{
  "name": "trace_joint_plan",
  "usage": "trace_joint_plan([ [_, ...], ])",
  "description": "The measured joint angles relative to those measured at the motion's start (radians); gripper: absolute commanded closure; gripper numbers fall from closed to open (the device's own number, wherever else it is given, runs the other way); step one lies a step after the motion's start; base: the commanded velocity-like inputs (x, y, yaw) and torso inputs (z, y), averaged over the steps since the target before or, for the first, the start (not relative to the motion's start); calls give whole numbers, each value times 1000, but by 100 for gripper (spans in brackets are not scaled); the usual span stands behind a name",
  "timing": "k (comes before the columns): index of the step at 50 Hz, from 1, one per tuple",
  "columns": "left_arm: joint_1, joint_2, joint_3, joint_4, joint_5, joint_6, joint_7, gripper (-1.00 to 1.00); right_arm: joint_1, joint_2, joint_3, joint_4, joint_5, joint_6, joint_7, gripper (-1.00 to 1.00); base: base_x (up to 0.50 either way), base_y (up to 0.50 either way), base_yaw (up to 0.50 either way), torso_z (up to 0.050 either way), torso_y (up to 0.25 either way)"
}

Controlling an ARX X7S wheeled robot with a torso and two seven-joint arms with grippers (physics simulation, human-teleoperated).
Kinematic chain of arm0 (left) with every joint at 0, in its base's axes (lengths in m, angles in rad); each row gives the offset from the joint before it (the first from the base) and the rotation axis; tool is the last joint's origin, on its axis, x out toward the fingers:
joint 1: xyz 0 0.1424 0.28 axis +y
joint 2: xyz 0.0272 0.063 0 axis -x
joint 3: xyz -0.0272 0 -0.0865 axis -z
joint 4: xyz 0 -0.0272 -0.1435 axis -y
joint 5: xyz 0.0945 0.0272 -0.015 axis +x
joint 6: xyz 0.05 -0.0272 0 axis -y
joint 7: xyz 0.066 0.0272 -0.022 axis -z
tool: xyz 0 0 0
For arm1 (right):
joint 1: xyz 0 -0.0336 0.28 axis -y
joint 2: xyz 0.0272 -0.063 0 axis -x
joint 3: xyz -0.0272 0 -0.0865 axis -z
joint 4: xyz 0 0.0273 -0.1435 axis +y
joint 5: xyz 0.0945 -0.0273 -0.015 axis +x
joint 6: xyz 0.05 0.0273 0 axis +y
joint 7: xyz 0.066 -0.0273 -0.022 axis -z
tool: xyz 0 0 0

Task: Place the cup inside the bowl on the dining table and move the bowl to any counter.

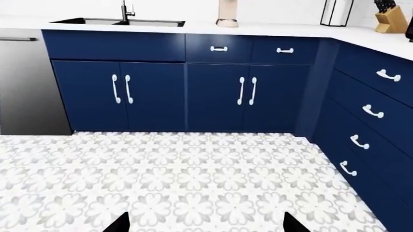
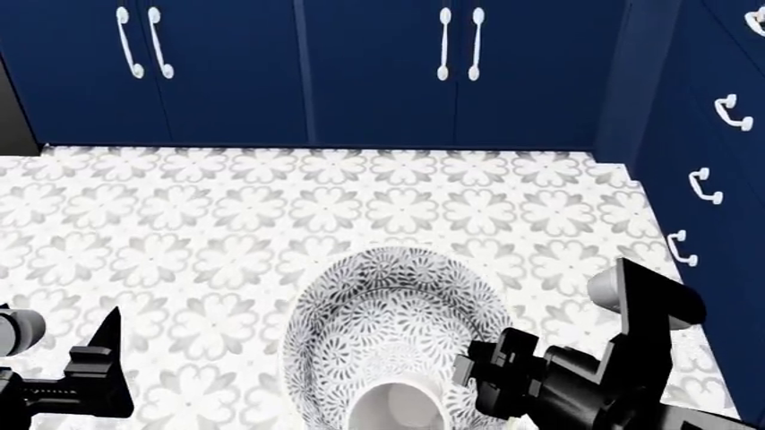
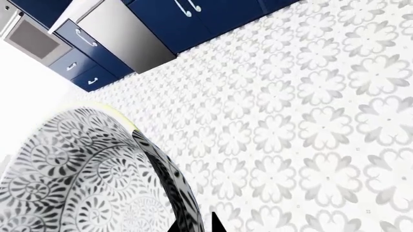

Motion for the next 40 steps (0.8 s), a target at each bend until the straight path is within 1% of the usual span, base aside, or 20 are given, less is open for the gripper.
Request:
trace_joint_plan([
  [40,4,6,14,-25,13,20,8,-100,0,2,-5,-3,3,-9,-4,100,500,-4,0,0,1],
])
